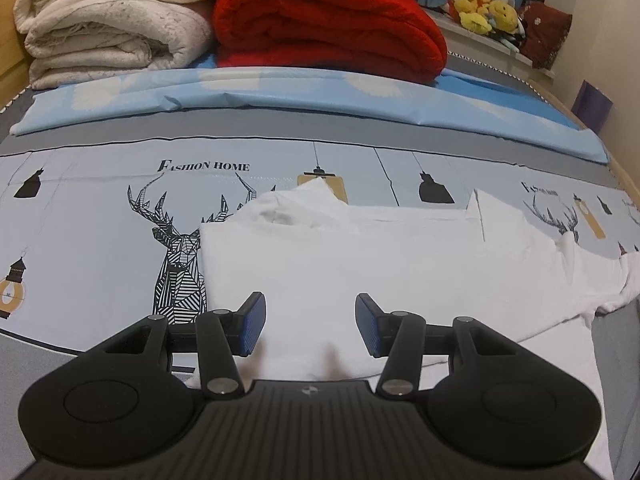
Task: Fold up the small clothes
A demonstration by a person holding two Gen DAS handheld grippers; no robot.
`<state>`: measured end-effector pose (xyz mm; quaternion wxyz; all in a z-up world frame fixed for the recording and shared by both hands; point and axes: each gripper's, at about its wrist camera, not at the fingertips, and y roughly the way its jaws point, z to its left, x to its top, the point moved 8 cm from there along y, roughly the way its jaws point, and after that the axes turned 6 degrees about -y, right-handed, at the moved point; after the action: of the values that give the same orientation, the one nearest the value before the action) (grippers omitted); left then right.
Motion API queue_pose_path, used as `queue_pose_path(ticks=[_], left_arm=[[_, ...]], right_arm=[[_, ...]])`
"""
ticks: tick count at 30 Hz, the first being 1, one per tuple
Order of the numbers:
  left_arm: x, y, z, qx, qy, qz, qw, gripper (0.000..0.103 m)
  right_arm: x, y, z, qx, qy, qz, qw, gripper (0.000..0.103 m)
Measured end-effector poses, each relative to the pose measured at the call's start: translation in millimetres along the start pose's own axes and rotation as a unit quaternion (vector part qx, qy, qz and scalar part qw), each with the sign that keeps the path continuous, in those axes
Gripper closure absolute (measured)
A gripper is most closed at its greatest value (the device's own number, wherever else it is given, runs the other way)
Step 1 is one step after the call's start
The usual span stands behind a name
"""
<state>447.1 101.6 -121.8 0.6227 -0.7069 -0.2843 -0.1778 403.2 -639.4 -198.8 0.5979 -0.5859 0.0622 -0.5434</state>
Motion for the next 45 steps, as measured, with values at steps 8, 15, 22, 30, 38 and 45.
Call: queue_pose_path(ticks=[8, 15, 22, 30, 38, 45], left_arm=[[0, 7, 6, 0.008, -0.003, 0.006, 0.9999, 0.047], [2, 7, 8, 0.007, -0.003, 0.003, 1.0, 0.047], [8, -4, 18, 0.001, -0.018, -0.007, 0.9998, 0.047], [23, -27, 53, 0.003, -0.066, -0.027, 0.9974, 0.047], [29, -42, 83, 0.005, -0.115, -0.034, 0.9927, 0.047], [28, -35, 89, -0.005, -0.141, -0.021, 0.9898, 0.048]], right_arm=[[10, 41, -18, 0.01, 0.05, -0.017, 0.999, 0.077], [18, 43, -11, 0.0, 0.03, -0.047, 0.998, 0.099], [30, -28, 51, -0.01, -0.068, -0.161, 0.985, 0.099], [-92, -185, 268, 0.141, -0.346, -0.263, 0.89, 0.099], [-338, -223, 347, 0.358, -0.442, 0.008, 0.823, 0.094], [-340, -212, 324, 0.289, -0.387, 0.092, 0.871, 0.092]])
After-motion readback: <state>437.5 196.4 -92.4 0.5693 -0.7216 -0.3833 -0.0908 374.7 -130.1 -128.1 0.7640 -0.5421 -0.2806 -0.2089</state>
